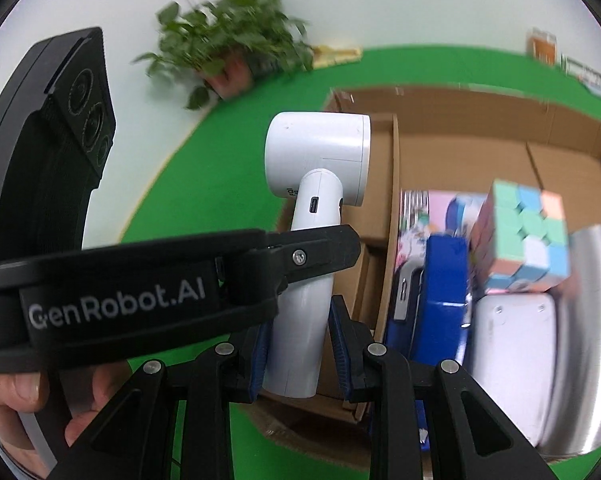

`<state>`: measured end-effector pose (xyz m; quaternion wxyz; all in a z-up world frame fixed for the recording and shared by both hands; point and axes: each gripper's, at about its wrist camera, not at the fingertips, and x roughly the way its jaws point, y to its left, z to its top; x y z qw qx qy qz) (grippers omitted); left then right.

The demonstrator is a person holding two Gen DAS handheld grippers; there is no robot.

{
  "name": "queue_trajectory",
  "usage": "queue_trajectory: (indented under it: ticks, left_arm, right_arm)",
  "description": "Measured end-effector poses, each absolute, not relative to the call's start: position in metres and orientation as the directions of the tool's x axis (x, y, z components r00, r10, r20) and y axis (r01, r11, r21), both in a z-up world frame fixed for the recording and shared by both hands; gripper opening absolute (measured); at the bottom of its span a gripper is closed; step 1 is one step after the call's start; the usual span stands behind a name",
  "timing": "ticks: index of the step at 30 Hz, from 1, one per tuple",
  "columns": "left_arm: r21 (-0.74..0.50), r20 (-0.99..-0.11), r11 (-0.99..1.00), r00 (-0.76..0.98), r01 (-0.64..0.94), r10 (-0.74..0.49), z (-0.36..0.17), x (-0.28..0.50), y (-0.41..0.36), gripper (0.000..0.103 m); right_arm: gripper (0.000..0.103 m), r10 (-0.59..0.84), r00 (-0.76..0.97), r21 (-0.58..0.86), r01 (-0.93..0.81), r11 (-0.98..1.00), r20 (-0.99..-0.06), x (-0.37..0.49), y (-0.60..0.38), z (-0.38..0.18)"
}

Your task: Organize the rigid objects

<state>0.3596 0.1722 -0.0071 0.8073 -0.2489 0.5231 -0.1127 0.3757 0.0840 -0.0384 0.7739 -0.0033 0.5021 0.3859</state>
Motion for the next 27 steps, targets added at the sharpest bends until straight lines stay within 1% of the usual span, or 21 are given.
queue_trajectory:
  ticks: [1, 2, 3, 4, 6, 7, 8, 9, 10, 11, 12, 13, 14, 16, 18, 19, 21, 23, 27]
  left_arm:
    - [-0.513, -0.796, 0.854, 0.419, -0.085, -0.436, -0.012, 0.361, 0.172, 0.033]
    - [-0.496, -0.811, 0.863, 0.408, -0.095, -0.42, -0.016, 0.363, 0.171, 0.033]
    - [-0.479, -0.818, 0.872, 0.413, -0.102, -0.401, -0.016, 0.362, 0.17, 0.032]
    - [-0.463, -0.822, 0.879, 0.425, -0.115, -0.378, -0.013, 0.36, 0.17, 0.032]
    - [-0.448, -0.812, 0.881, 0.481, -0.149, -0.331, 0.002, 0.352, 0.174, 0.035]
    - [-0.432, -0.802, 0.887, 0.52, -0.164, -0.295, 0.014, 0.346, 0.176, 0.043]
    - [-0.414, -0.79, 0.894, 0.557, -0.173, -0.258, 0.024, 0.339, 0.175, 0.049]
    - [-0.388, -0.765, 0.905, 0.609, -0.176, -0.209, 0.041, 0.328, 0.171, 0.059]
    - [-0.367, -0.735, 0.914, 0.656, -0.172, -0.172, 0.053, 0.316, 0.166, 0.064]
    - [-0.339, -0.684, 0.927, 0.718, -0.158, -0.128, 0.071, 0.296, 0.153, 0.066]
    - [-0.319, -0.647, 0.936, 0.756, -0.148, -0.101, 0.08, 0.284, 0.144, 0.074]
    - [-0.292, -0.607, 0.945, 0.792, -0.147, -0.064, 0.089, 0.269, 0.132, 0.085]
    - [-0.256, -0.563, 0.953, 0.826, -0.16, -0.013, 0.095, 0.252, 0.116, 0.086]
    - [-0.177, -0.475, 0.967, 0.877, -0.183, 0.078, 0.097, 0.214, 0.077, 0.087]
    - [-0.123, -0.415, 0.979, 0.905, -0.16, 0.095, 0.087, 0.186, 0.04, 0.088]
    - [-0.091, -0.408, 0.984, 0.907, -0.152, 0.102, 0.08, 0.177, 0.023, 0.088]
    - [-0.041, -0.437, 0.987, 0.891, -0.153, 0.119, 0.06, 0.159, -0.006, 0.088]
    - [-0.04, -0.486, 0.985, 0.865, -0.167, 0.126, 0.047, 0.148, -0.023, 0.088]
    - [-0.014, -0.501, 0.983, 0.852, -0.182, 0.151, 0.042, 0.129, -0.045, 0.088]
  right_arm:
    - [0.026, 0.592, 0.188, 0.389, -0.594, 0.704, -0.784, 0.378, 0.085, -0.044]
    - [0.029, 0.597, 0.166, 0.409, -0.585, 0.7, -0.785, 0.379, 0.086, -0.048]
    - [0.029, 0.599, 0.149, 0.423, -0.577, 0.699, -0.787, 0.38, 0.085, -0.051]
    - [0.032, 0.59, 0.147, 0.417, -0.575, 0.704, -0.794, 0.378, 0.084, -0.053]
    - [0.05, 0.587, 0.185, 0.389, -0.589, 0.708, -0.789, 0.373, 0.074, -0.049]
    - [0.058, 0.59, 0.215, 0.378, -0.59, 0.713, -0.778, 0.372, 0.064, -0.045]
    - [0.073, 0.606, 0.253, 0.377, -0.588, 0.715, -0.754, 0.369, 0.052, -0.036]
    - [0.081, 0.627, 0.294, 0.378, -0.592, 0.712, -0.721, 0.362, 0.036, -0.026]
    - [0.083, 0.639, 0.333, 0.366, -0.601, 0.711, -0.694, 0.355, 0.022, -0.015]
    - [0.086, 0.642, 0.397, 0.33, -0.615, 0.717, -0.656, 0.343, 0.002, -0.005]
    - [0.092, 0.642, 0.437, 0.3, -0.625, 0.72, -0.63, 0.333, -0.012, 0.001]
    - [0.097, 0.642, 0.479, 0.267, -0.636, 0.724, -0.599, 0.324, -0.027, 0.004]
    - [0.102, 0.636, 0.528, 0.227, -0.642, 0.733, -0.563, 0.311, -0.047, 0.004]
    - [0.102, 0.587, 0.603, 0.143, -0.622, 0.77, -0.54, 0.3, -0.08, 0.0]
    - [0.102, 0.51, 0.672, 0.056, -0.574, 0.817, -0.537, 0.292, -0.109, -0.011]
    - [0.102, 0.484, 0.695, 0.034, -0.554, 0.832, -0.532, 0.286, -0.123, -0.013]
    - [0.102, 0.435, 0.732, 0.015, -0.502, 0.865, -0.524, 0.281, -0.156, -0.02]
    - [0.102, 0.413, 0.743, 0.014, -0.478, 0.878, -0.526, 0.276, -0.181, -0.023]
    - [0.102, 0.415, 0.757, 0.011, -0.475, 0.88, -0.504, 0.258, -0.222, -0.02]
